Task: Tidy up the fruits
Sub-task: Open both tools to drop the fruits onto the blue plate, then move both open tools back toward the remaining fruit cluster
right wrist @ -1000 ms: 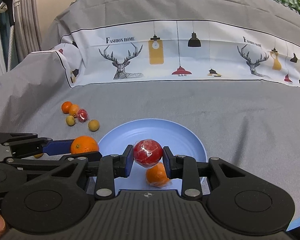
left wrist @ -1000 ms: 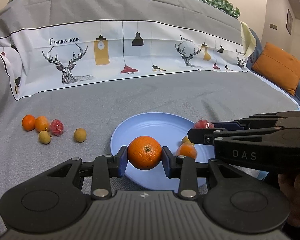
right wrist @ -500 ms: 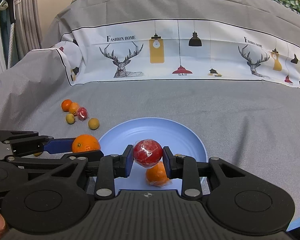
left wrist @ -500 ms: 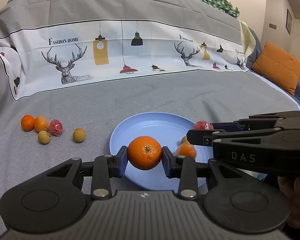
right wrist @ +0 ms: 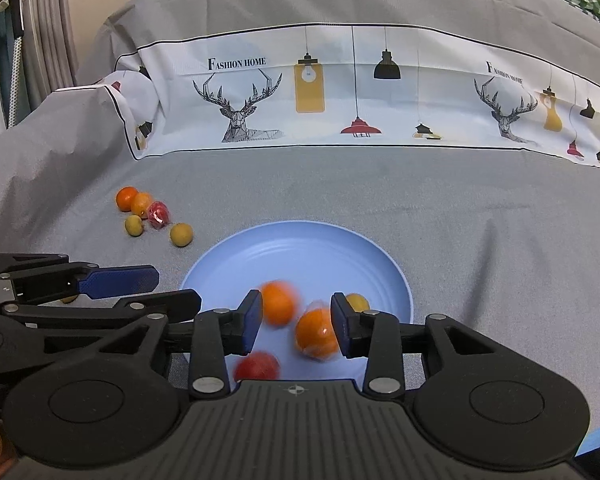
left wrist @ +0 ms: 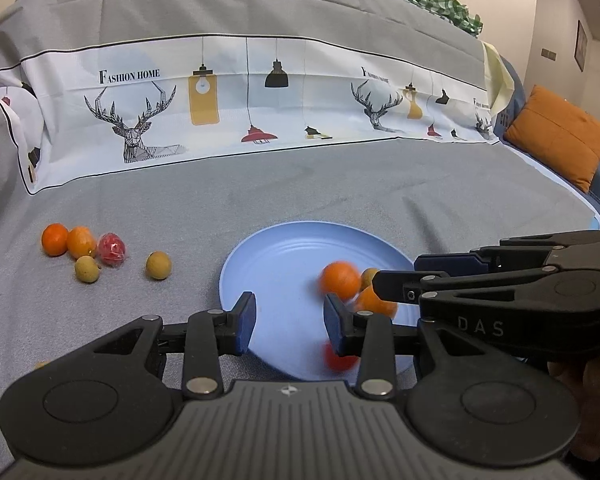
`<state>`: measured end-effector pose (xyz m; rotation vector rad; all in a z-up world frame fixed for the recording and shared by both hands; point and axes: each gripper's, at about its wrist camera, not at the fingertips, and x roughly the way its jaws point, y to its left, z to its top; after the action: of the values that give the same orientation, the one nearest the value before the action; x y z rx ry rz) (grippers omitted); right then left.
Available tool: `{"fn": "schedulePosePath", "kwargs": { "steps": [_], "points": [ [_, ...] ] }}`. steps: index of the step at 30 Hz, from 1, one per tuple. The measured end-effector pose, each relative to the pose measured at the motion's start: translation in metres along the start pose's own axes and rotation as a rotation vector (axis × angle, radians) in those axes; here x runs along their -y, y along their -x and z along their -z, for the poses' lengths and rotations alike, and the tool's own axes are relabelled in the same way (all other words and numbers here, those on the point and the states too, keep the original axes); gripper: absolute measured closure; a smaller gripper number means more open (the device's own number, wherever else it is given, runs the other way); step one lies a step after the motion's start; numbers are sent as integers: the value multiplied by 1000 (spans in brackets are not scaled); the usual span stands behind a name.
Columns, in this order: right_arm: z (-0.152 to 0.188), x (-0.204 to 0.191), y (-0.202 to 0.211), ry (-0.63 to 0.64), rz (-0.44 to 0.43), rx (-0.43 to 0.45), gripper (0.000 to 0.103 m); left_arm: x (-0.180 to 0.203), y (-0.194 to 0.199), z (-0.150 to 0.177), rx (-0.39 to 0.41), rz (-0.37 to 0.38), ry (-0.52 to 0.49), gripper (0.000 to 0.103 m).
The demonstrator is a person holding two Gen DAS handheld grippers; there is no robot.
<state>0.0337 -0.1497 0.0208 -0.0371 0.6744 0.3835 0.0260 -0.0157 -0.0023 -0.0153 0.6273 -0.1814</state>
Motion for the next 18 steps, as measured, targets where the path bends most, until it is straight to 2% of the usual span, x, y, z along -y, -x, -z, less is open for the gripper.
{"fn": "schedulePosePath", "kwargs": {
  "steps": [18],
  "points": [
    [-1, 0, 0, 0, 1, 0, 62, -3, 0, 0, -1, -3, 2, 62]
  ]
}}
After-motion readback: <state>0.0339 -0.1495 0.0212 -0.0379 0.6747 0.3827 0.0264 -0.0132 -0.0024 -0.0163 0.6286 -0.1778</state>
